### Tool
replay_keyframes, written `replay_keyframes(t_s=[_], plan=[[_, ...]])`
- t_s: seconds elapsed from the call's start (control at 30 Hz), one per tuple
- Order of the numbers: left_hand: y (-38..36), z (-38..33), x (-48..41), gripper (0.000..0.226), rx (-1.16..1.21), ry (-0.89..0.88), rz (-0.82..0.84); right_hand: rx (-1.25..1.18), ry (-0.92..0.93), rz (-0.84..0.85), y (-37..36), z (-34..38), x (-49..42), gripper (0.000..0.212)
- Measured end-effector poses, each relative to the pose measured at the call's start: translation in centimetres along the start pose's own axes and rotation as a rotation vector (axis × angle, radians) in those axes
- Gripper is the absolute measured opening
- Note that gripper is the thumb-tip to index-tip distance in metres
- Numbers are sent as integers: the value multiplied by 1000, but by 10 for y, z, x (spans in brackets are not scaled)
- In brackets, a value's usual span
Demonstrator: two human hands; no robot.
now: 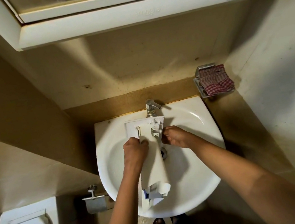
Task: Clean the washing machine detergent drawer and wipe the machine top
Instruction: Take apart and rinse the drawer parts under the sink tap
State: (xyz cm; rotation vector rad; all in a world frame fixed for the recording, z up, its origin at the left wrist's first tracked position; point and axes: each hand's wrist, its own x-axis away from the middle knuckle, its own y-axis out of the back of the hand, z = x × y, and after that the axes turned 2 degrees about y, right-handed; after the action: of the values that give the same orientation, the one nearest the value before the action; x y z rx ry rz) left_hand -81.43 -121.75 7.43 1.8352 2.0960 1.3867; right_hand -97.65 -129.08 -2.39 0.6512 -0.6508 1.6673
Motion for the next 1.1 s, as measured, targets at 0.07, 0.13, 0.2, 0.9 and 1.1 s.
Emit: replay_keyframes(t_s=[0.07,0.13,0.2,0.9,1.1], plan=[[-2,3,1,29,38,7,-16,-23,-9,12,-5,0,0,30],[-3,5,6,27,72,2,-48,-61,-10,11,-7,-1,0,30],[-5,6,15,30,111,-9,-94,-109,-6,8,-7,-3,-1,28],[-23,27,10,26,831,349,-169,8,1,49,12,7,27,35],[-22,35,23,23,1144,441,-84,284,-35,-43,28,7,26,14]])
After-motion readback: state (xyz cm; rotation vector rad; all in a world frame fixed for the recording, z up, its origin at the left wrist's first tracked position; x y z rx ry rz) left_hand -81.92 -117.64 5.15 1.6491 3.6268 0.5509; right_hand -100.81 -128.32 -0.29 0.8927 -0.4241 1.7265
